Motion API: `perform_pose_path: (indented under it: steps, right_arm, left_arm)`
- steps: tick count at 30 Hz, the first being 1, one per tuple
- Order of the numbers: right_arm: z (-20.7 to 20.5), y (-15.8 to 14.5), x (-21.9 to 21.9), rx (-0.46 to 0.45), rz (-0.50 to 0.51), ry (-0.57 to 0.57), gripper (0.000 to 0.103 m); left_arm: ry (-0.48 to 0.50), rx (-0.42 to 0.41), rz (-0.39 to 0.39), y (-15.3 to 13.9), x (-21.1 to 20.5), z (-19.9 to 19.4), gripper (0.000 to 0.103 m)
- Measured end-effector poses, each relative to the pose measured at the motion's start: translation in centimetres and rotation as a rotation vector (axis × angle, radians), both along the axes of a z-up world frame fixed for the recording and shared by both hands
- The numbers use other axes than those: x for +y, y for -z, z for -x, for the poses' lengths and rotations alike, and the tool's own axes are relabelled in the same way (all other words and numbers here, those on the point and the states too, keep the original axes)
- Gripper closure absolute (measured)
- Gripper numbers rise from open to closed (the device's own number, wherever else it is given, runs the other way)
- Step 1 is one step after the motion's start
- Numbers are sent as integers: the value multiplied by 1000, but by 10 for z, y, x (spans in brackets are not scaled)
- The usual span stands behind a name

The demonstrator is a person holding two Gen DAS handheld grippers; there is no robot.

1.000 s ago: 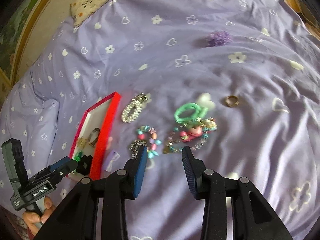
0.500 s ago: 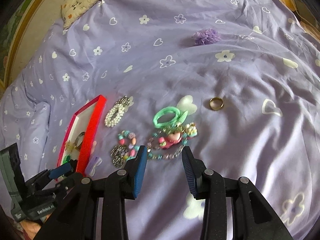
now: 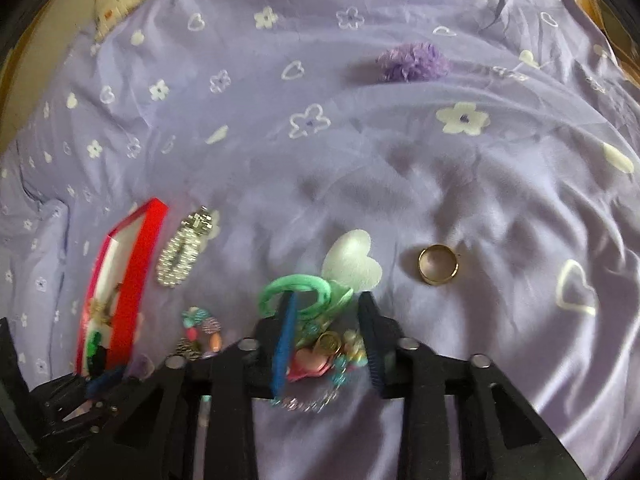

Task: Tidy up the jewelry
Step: 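Grasp the purple hair clip with the left tool while the right tool grasps the mint green hair tie, then carry the purple clip and mint hair tie into the red box and open both tools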

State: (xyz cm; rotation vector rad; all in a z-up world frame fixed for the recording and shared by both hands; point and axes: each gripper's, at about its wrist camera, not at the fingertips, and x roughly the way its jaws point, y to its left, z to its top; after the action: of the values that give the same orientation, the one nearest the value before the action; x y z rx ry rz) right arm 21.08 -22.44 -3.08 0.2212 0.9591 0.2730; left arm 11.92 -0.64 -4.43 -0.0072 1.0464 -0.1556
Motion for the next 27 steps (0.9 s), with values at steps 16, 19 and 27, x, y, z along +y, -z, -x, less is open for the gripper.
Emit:
perform_pose_path:
  steps: [16, 19, 27]
  right_arm:
    - [49, -40, 15, -100, -101, -66, 98]
    - [58, -43, 31, -102, -119, -101, 98]
    - [68, -45, 61, -94, -175, -170, 98]
  left_arm:
    - [-63, -77, 150, -35, 29, 22, 98]
    - [-87, -88, 160, -40, 40, 30, 98]
    - [-158, -105, 180, -46, 71, 51, 98]
